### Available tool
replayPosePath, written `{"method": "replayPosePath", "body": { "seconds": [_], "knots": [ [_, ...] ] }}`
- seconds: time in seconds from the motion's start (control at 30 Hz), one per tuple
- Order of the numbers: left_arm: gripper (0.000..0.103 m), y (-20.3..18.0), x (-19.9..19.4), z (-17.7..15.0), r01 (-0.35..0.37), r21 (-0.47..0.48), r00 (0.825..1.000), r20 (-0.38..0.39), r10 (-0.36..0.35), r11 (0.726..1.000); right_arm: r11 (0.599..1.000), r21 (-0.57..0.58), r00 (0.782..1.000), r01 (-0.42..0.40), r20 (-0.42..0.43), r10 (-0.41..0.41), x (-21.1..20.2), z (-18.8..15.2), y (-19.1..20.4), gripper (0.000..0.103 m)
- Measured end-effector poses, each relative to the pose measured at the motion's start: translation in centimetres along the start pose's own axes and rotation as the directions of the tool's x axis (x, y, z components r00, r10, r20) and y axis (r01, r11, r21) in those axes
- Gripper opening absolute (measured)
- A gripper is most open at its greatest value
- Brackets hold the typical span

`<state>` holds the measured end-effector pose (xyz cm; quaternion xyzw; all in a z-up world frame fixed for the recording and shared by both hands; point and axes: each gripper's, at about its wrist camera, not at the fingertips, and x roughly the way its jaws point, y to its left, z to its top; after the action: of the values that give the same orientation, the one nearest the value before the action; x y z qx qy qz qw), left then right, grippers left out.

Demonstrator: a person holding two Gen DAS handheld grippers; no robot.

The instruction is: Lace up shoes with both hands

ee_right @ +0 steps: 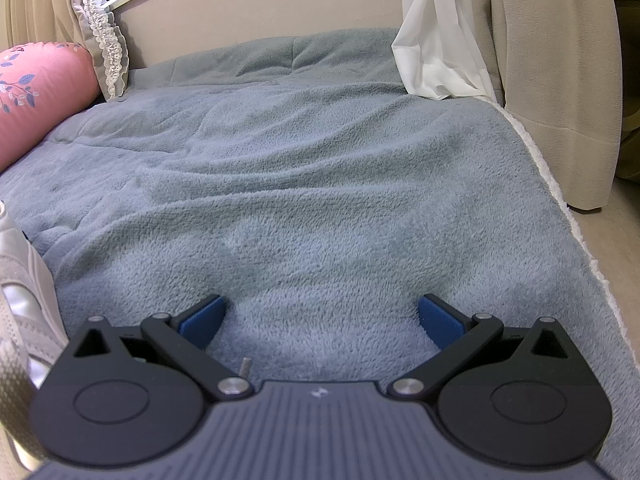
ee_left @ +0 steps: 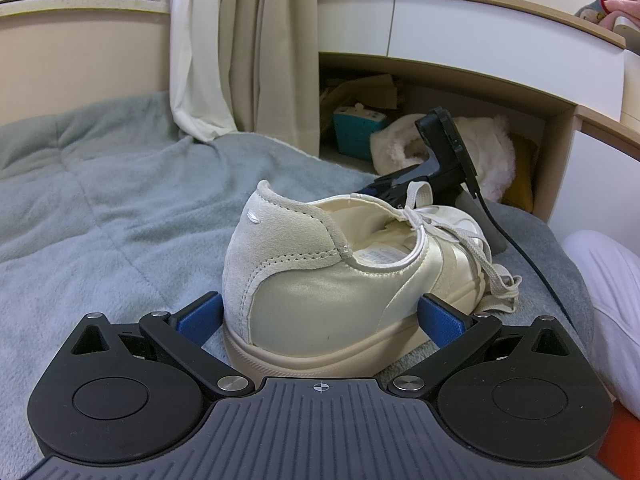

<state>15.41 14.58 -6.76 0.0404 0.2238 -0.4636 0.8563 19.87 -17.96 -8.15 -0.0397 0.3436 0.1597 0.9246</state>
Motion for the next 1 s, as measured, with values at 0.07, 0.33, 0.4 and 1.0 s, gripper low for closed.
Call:
{"method": "replayPosePath", "body": {
  "seconds": [0.07,0.33,0.4,1.0],
  "knots": [
    [0.103,0.0,-0.01,0.0,0.0,0.0,1.0,0.0,0.0,1.0,1.0,0.0,1.0,0.0,0.0,0.0,0.0,0.0,0.0,0.103],
    [0.103,0.02,-0.02,0.0,0.0,0.0,1.0,0.0,0.0,1.0,1.0,0.0,1.0,0.0,0.0,0.0,0.01,0.02,0.03,0.103],
    [0.103,0.03,-0.02,0.0,0.0,0.0,1.0,0.0,0.0,1.0,1.0,0.0,1.0,0.0,0.0,0.0,0.0,0.02,0.03,0.103],
    [0.103,0.06,0.0,0.0,0.001,0.0,1.0,0.0,-0.001,1.0,1.0,0.0,1.0,0.0,0.0,0.0,-0.06,0.0,-0.03,0.103]
  ]
}}
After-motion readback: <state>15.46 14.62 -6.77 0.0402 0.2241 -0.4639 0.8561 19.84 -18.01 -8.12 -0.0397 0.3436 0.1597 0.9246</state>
